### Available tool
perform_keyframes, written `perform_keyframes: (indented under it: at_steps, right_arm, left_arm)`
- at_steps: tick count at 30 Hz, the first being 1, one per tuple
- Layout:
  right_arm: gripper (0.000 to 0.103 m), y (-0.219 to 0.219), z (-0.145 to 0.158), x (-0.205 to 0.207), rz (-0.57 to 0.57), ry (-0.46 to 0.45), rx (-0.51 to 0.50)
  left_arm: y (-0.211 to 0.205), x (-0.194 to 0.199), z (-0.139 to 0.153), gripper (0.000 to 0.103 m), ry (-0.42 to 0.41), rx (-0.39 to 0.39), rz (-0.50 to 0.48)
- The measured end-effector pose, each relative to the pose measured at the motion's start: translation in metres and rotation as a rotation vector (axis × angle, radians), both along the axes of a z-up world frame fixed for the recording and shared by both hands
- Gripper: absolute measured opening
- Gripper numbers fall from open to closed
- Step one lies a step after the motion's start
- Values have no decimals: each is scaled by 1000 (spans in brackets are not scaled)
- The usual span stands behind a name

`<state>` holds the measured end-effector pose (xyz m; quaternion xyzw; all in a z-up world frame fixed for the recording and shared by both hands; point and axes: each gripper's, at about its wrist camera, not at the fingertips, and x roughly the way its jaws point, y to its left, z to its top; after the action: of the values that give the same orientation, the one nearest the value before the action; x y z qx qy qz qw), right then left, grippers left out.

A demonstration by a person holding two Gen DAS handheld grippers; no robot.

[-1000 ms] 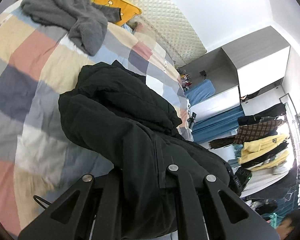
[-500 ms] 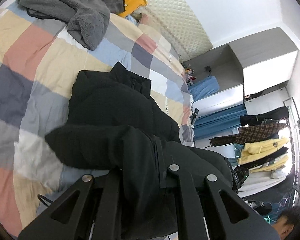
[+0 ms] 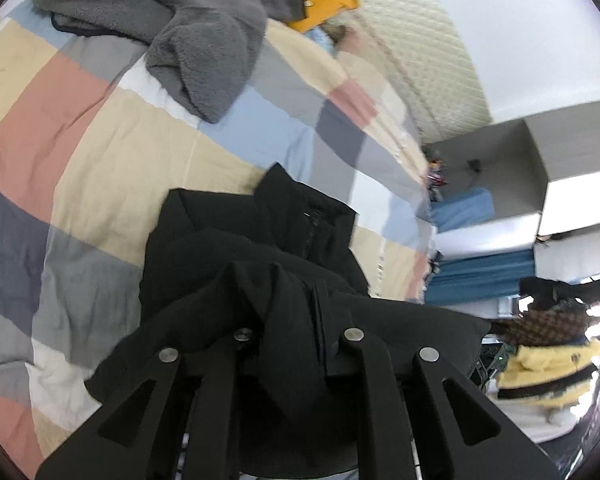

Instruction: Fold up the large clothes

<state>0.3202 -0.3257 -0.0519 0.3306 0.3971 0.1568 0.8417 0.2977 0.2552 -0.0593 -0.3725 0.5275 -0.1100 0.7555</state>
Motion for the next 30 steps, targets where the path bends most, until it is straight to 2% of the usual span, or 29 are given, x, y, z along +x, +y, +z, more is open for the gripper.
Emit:
perform_keyframes:
  at_steps: [9,18,22,27,30]
  right_arm:
    - [7,17,-68,74,-8,184,-80]
    - [6,27,-116,93,-3,265,-112]
    - [6,23,-114,92,7,266,-91]
    - [16,16,-103,79,14,255,-21]
    - [23,7,-96,65,31,216,76]
  left_arm:
    - [-12,66,-54,16,92,105,40]
    - [-31,95,-94,16,150,199,-2]
    - [-30,97,-93,16,163,197,-21]
    - [-23,87,-90,17,183,151,-24]
    - [-16,75,-81,17,179,134,-1]
